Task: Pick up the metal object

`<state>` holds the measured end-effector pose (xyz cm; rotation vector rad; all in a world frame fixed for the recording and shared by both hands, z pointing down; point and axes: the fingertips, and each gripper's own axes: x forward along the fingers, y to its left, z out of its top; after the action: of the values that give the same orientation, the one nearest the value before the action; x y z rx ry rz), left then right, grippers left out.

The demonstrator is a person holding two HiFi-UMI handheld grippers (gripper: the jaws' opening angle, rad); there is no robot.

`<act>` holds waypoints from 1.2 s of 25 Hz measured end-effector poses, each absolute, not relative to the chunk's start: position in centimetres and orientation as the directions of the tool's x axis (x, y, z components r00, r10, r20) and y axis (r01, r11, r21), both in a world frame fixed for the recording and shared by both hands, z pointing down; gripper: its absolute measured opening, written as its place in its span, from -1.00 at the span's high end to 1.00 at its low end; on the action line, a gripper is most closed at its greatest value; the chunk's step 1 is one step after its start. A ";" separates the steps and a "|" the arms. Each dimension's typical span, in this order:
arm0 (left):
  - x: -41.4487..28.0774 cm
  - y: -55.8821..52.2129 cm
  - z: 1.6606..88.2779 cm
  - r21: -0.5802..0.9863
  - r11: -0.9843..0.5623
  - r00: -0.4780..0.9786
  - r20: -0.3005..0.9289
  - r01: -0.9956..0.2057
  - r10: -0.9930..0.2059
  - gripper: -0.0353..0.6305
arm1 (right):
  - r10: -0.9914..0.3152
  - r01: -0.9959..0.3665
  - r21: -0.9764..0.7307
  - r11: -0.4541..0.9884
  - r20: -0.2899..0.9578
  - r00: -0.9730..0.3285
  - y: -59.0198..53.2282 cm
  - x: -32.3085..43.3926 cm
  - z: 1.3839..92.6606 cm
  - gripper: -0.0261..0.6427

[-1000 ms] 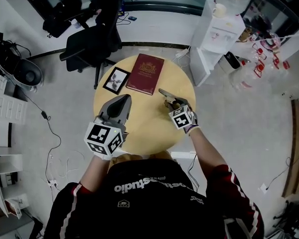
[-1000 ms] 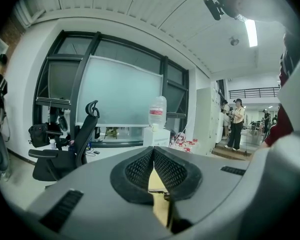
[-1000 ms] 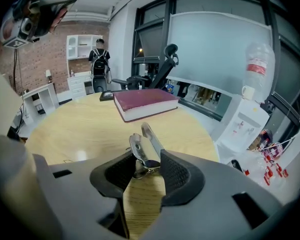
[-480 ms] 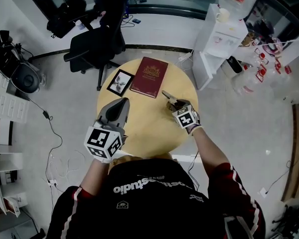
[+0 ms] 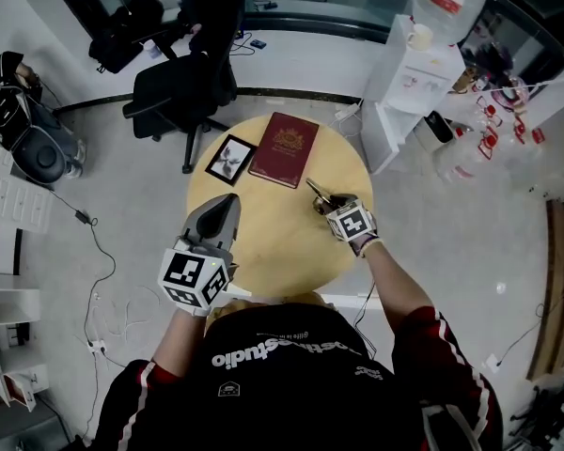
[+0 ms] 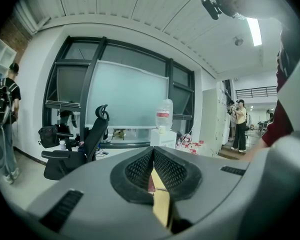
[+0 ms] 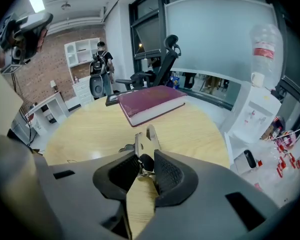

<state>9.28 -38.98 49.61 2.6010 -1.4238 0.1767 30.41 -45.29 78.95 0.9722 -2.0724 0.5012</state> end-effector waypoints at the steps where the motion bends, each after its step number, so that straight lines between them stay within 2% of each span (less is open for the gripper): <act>1: 9.2 -39.0 49.5 0.094 -0.530 0.538 0.183 -0.843 -0.823 0.84 | -0.467 -0.779 -0.032 0.626 0.785 -0.408 -45.2 30.4 78.9 0.59; 10: 8.4 -38.4 48.9 0.098 -0.533 0.542 0.180 -0.840 -0.821 0.84 | -0.439 -0.818 -0.098 0.567 0.804 -0.401 -44.1 31.1 78.8 0.62; 30: 9.9 -37.2 48.0 0.105 -0.581 0.590 0.170 -0.807 -0.789 0.84 | -0.530 -0.876 -0.254 0.410 0.715 -0.456 -41.7 31.8 75.2 0.67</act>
<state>9.92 -37.24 48.00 2.6452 -1.3406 0.1565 31.80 -41.71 75.21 1.1910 -2.1322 0.8432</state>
